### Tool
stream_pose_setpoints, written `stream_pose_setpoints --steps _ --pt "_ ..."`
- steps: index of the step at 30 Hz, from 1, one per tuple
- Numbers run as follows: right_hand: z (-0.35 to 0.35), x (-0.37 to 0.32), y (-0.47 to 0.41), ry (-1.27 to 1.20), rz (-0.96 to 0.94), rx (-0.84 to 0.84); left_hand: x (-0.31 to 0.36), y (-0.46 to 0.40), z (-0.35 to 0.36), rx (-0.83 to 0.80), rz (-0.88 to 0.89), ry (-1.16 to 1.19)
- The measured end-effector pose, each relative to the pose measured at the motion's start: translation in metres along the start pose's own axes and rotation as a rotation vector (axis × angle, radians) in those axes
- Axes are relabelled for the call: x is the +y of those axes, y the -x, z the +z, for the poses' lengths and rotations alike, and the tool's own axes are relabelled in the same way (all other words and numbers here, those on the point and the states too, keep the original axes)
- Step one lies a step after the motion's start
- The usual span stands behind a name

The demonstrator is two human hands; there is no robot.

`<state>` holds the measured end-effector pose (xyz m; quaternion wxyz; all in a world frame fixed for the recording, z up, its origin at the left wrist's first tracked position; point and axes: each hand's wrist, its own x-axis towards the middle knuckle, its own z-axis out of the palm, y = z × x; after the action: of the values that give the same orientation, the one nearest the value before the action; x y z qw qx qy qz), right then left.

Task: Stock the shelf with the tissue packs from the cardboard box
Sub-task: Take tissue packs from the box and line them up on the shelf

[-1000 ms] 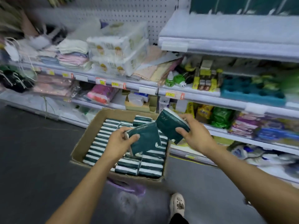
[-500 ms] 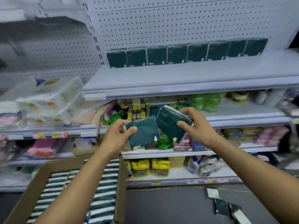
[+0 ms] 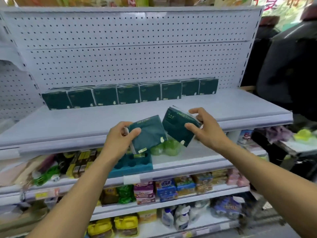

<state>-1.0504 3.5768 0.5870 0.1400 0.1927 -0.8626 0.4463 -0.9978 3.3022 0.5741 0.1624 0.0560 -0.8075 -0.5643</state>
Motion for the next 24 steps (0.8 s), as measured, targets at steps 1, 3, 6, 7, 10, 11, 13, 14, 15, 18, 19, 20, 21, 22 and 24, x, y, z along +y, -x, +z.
stream_pose_setpoints --steps 1,3,6,7,10,11,13,14,15,18,19,20,21,22,24 --pt "-0.008 0.006 -0.011 0.015 -0.007 0.019 0.007 -0.009 0.007 0.003 0.012 0.000" --pt "-0.022 0.018 -0.033 0.080 -0.027 0.064 0.018 -0.028 0.019 0.005 0.040 0.003" --pt "-0.039 0.043 -0.070 0.225 -0.053 0.144 0.030 -0.059 0.035 -0.005 0.061 -0.010" --pt "-0.043 0.054 -0.082 0.279 -0.051 0.160 0.032 -0.071 0.040 -0.008 0.065 -0.006" --pt "-0.050 0.087 -0.115 0.460 0.006 0.150 0.032 -0.111 0.057 -0.019 0.072 -0.009" --pt "-0.049 0.097 -0.124 0.492 0.030 0.145 0.032 -0.125 0.063 -0.025 0.070 -0.016" --pt "-0.046 0.112 -0.143 0.509 0.053 0.137 0.029 -0.154 0.073 -0.038 0.044 -0.017" --pt "-0.044 0.119 -0.154 0.516 0.049 0.129 0.027 -0.169 0.078 -0.046 0.027 -0.011" --pt "-0.042 0.125 -0.165 0.523 0.038 0.125 0.026 -0.182 0.084 -0.059 0.014 -0.002" --pt "-0.039 0.142 -0.204 0.533 0.006 0.144 0.023 -0.218 0.100 -0.131 -0.015 0.040" --pt "-0.038 0.148 -0.217 0.539 0.004 0.150 0.022 -0.229 0.104 -0.159 -0.025 0.051" --pt "-0.038 0.153 -0.230 0.545 0.006 0.151 0.022 -0.239 0.108 -0.187 -0.031 0.060" --pt "-0.036 0.159 -0.242 0.550 0.010 0.149 0.021 -0.248 0.112 -0.212 -0.033 0.065" --pt "-0.035 0.164 -0.253 0.554 0.014 0.147 0.019 -0.257 0.114 -0.232 -0.034 0.067" --pt "-0.032 0.172 -0.272 0.561 0.011 0.139 0.018 -0.271 0.119 -0.261 -0.042 0.068"
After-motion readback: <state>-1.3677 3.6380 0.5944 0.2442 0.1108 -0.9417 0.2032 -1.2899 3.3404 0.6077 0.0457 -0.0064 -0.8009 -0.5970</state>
